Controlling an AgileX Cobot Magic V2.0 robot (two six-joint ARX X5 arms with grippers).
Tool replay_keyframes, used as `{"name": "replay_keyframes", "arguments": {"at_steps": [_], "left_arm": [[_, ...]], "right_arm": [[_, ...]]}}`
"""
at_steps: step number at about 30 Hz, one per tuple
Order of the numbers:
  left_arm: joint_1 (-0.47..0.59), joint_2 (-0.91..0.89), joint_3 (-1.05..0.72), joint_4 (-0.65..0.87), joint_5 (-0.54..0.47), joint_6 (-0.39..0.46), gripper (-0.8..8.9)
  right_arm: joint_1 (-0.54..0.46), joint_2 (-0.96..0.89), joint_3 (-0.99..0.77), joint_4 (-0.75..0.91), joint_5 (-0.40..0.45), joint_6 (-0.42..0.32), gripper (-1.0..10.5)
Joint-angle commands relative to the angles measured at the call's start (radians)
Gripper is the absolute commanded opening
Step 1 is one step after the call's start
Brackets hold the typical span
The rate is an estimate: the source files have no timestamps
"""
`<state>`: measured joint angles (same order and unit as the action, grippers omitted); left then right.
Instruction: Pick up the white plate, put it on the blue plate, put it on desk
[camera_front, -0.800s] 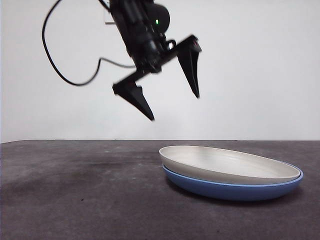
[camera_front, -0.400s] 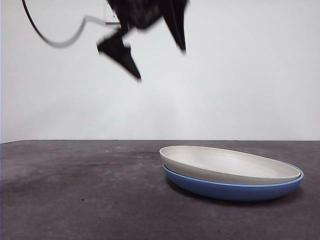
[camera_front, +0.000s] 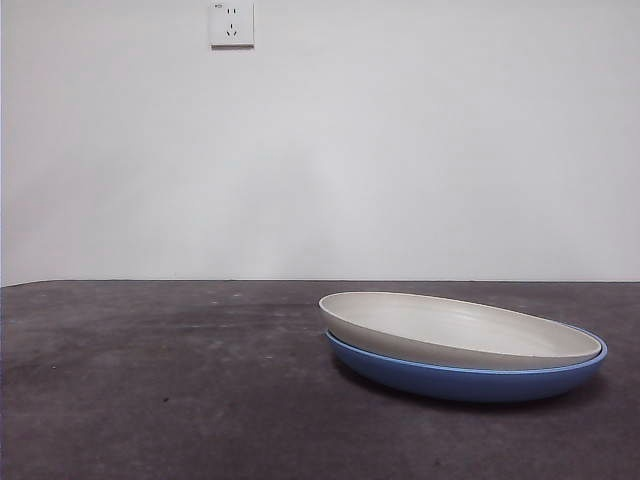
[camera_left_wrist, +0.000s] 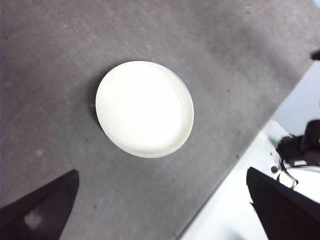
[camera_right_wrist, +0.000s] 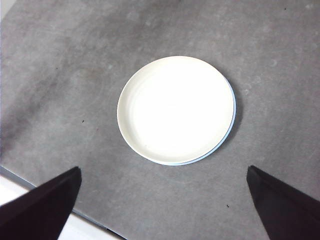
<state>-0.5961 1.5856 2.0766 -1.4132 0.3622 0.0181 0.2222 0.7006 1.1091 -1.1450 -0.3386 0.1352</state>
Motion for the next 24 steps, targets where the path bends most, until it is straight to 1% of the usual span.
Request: {"name": "replay_keyframes", "arguments": {"at_steps": [1, 4, 8, 12, 18, 24], "left_arm": [[-0.003, -0.097, -0.076, -0.030, -0.004, 0.051, 6.38], [-0.003, -0.231, -0.214, 0.021, -0.004, 0.055, 6.38], [-0.003, -0.411, -0.408, 0.100, -0.005, 0.064, 6.37], [-0.003, -0.554, -0.546, 0.135, -0.005, 0.070, 6.35], [-0.003, -0.713, -0.677, 0.179, -0.004, 0.069, 6.35], [-0.003, -0.777, -0.703, 0.204, -0.004, 0.072, 6.35]], "right_arm": [[0.003, 0.003, 0.019, -0.001, -0.006, 0.000, 6.6], [0.003, 0.003, 0.019, -0.013, -0.001, 0.003, 6.6], [0.003, 0.027, 0.019, -0.071, 0.000, 0.034, 6.6], [0.003, 0.068, 0.019, -0.126, -0.001, 0.040, 6.6], [0.002, 0.140, 0.018, -0.139, 0.000, 0.036, 6.6], [-0.010, 0.212, 0.018, -0.093, -0.003, 0.032, 6.6]]}}
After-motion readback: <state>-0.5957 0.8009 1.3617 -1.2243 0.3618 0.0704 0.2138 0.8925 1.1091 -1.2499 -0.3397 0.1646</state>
